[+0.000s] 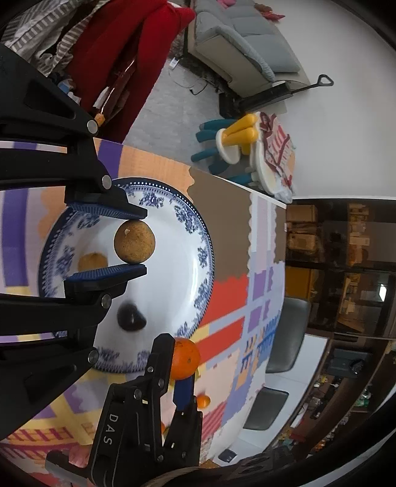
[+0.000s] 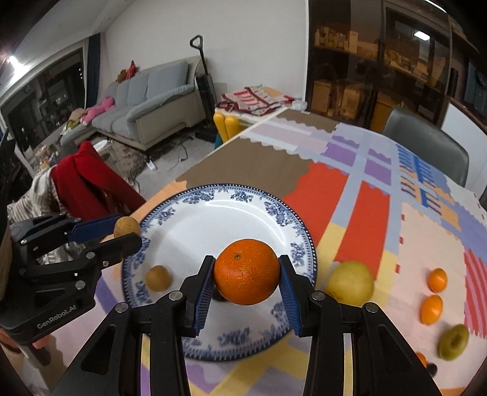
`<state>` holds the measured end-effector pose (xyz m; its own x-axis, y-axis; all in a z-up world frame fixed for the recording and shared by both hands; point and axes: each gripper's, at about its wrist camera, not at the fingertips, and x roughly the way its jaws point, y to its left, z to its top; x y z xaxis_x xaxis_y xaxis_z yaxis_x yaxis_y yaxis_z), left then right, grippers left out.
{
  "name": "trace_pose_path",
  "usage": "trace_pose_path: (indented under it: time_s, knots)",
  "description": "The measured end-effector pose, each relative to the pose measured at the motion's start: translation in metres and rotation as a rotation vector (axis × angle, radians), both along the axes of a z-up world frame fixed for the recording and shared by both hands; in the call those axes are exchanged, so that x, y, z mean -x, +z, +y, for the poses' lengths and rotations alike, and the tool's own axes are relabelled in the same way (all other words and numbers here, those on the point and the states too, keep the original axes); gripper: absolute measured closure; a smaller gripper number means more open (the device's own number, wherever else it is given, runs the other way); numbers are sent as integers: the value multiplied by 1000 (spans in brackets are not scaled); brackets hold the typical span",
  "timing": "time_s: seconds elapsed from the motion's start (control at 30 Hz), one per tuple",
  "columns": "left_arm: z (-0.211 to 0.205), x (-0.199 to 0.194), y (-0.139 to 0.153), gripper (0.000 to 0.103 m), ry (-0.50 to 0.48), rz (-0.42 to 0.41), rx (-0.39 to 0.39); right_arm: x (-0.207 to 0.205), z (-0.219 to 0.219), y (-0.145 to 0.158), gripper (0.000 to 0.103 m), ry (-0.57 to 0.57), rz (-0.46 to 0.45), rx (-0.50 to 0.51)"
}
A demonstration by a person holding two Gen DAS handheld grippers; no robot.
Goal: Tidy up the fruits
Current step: 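Carry kiwi and orange over the plate and open both tools to release, then move both tools back toward the remaining orange and dark plum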
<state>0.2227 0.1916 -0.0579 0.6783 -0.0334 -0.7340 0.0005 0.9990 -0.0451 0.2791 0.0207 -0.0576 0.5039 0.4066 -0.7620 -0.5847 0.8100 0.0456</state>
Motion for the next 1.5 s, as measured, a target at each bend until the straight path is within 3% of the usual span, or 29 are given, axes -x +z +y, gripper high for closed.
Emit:
trace_pose_path:
  time_s: [0.63,0.7,0.87,0.93,1.17,1.23,1.5]
  knots:
    - [8,-35,-26,73,-16,96,-10,-33,21,-25,61,-7,53,48]
    - [7,-33,-25,64,-19,94,-15,-33,21,-26,61,-6,52,45]
    - [5,-29,-19,57,-12,75,-37,-31,20,-27,59,1,58,40]
    - [4,-24,-14,57,-11,62,-37,-26,16,-23,54,-6,40,31]
    - [-8,2,14,50,13,-6,-22,1,-7,7,54,-48,-47,8]
    - [-16,12,25,50,9,-33,-13,10,-15,16,47,-68,-76,11]
    - [-51,46,60,40,-35,-123,-3,54,-55,52,47,-108,-190,-3]
